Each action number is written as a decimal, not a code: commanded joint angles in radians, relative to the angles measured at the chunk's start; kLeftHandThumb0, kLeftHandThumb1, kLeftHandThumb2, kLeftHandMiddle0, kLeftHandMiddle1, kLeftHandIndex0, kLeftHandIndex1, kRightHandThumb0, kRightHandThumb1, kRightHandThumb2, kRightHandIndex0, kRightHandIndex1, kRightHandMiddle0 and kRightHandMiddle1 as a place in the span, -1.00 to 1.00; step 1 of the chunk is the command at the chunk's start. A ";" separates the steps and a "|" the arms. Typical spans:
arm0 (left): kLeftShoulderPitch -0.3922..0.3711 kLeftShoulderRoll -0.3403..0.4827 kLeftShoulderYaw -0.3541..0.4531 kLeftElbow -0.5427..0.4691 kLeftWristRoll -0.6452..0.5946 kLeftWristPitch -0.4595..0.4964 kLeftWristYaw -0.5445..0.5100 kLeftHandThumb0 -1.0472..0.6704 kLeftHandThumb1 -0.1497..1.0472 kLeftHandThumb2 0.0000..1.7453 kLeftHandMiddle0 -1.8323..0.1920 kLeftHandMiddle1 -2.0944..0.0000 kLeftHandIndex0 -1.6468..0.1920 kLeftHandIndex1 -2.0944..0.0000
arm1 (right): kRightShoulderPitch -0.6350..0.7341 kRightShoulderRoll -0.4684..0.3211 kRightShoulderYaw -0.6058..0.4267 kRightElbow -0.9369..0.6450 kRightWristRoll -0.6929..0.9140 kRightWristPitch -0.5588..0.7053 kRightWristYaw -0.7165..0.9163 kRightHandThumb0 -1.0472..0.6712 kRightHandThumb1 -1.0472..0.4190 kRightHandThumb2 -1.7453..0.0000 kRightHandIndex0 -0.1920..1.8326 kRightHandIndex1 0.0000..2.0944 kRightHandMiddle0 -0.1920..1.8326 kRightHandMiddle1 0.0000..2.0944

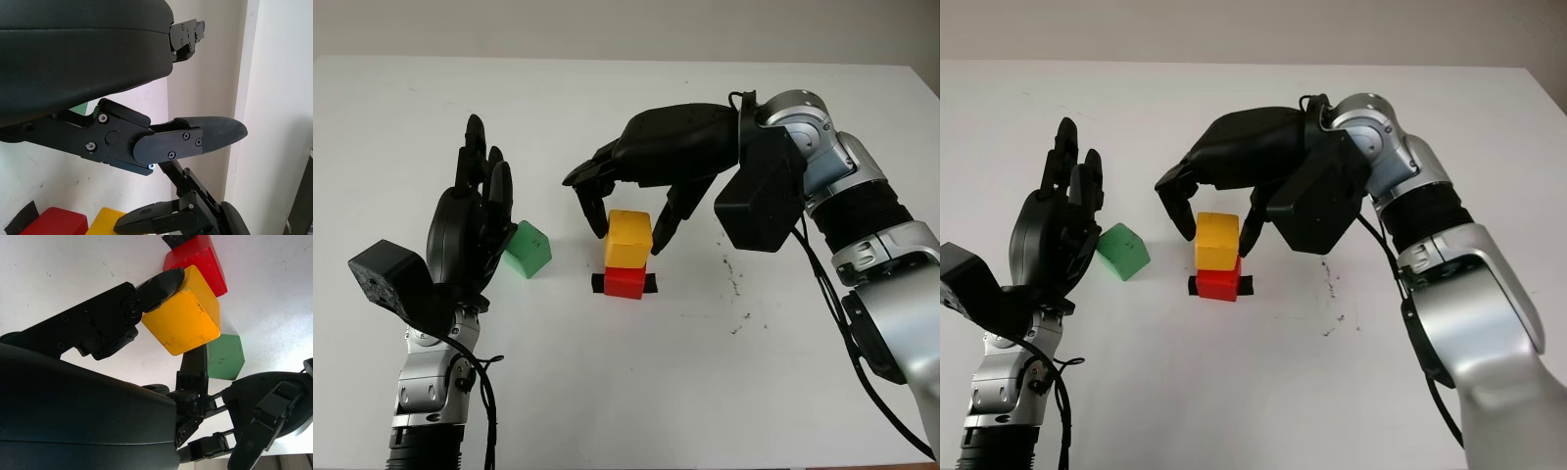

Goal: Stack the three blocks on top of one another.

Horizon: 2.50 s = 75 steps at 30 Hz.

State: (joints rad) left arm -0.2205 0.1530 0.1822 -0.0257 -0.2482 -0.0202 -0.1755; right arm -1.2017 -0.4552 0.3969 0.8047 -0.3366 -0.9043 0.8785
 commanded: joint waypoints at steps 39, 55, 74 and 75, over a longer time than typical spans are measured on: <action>0.023 -0.006 -0.009 -0.008 0.011 -0.037 -0.004 -0.66 1.00 -0.38 1.00 1.00 1.00 1.00 | 0.009 0.002 0.005 0.004 0.036 0.011 0.031 -0.23 -0.87 0.94 -0.53 -0.95 -0.46 0.46; 0.027 -0.012 -0.009 -0.010 0.011 -0.040 -0.005 -0.64 1.00 -0.37 1.00 1.00 1.00 1.00 | 0.032 0.005 0.014 0.003 0.022 -0.012 0.006 -0.25 -0.86 0.94 -0.52 -0.95 -0.46 0.50; 0.026 -0.011 -0.010 -0.013 0.015 -0.036 0.001 -0.64 1.00 -0.37 1.00 1.00 1.00 1.00 | 0.032 0.002 0.029 0.031 0.012 -0.053 -0.011 -0.28 -0.89 0.94 -0.54 -0.95 -0.50 0.53; 0.026 -0.011 -0.010 -0.014 0.014 -0.035 0.000 -0.64 1.00 -0.37 1.00 1.00 1.00 1.00 | 0.032 0.000 0.030 0.029 0.009 -0.054 -0.012 -0.29 -0.88 0.94 -0.54 -0.95 -0.51 0.52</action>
State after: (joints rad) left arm -0.2028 0.1395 0.1758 -0.0255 -0.2372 -0.0489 -0.1703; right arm -1.1763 -0.4510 0.4208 0.8383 -0.3224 -0.9529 0.8657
